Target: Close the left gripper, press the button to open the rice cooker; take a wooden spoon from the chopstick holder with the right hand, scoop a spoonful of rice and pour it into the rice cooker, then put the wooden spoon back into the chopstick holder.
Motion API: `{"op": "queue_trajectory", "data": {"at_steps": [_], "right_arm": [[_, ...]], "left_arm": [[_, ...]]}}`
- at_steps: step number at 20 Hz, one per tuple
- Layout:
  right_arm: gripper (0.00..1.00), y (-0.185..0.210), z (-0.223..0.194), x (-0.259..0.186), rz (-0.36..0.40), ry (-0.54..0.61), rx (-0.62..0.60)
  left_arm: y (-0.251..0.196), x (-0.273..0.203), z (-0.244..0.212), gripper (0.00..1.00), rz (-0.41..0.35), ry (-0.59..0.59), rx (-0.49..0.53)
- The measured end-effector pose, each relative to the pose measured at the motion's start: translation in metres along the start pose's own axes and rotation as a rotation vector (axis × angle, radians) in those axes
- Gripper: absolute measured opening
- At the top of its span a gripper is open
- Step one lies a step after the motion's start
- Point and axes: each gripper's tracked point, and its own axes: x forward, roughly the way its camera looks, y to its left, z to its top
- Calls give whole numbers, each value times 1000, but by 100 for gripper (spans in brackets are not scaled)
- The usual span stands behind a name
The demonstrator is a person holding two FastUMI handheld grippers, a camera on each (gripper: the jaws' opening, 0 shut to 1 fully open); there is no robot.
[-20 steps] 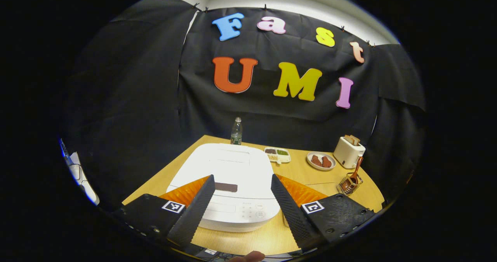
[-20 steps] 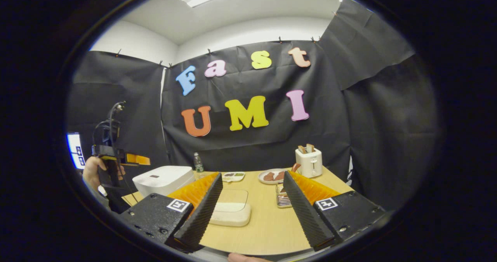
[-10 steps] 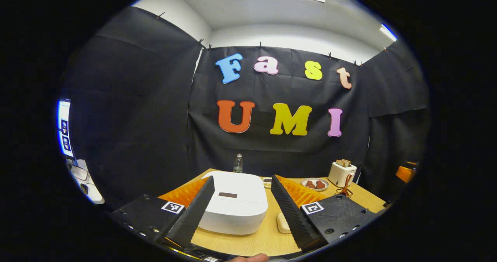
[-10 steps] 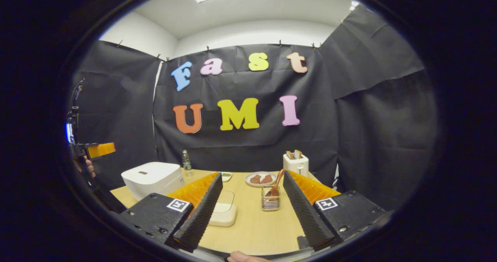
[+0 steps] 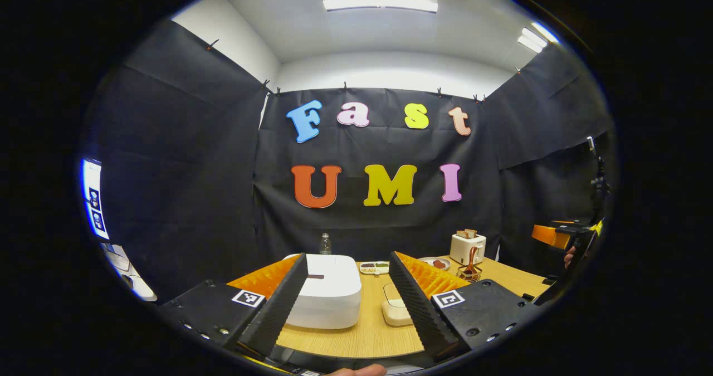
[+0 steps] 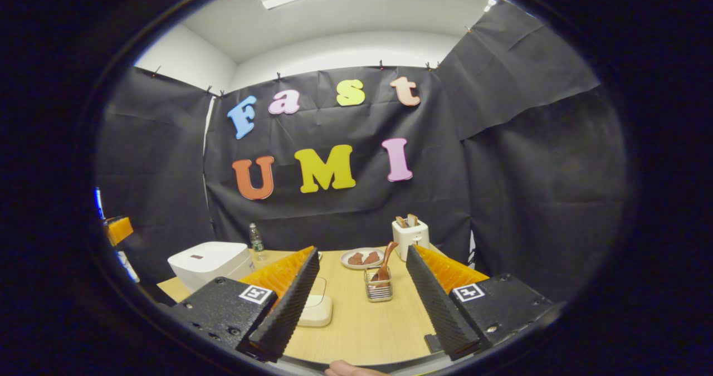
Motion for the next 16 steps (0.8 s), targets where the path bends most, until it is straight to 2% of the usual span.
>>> {"op": "queue_trajectory", "data": {"at_steps": [1,2,3,4,8,15,16], "right_arm": [[100,0,3,-3,4,-13,7],[95,0,5,-5,5,-29,15],[95,-1,7,-8,3,-45,21],[100,-2,9,-10,3,-59,23],[100,6,14,-14,28,-92,-8],[100,21,16,-13,50,-130,-68],[100,22,16,-13,54,-130,-69]], "left_arm": [[-5,1,-1,94,-11,-5,6],[-12,2,-4,94,-21,-1,8],[-15,2,-8,94,-28,7,8],[-12,0,-7,94,-33,11,9],[-12,0,-7,94,-22,16,33],[-20,-14,4,95,-31,-51,78],[-20,-15,5,90,-31,-54,70]]}}
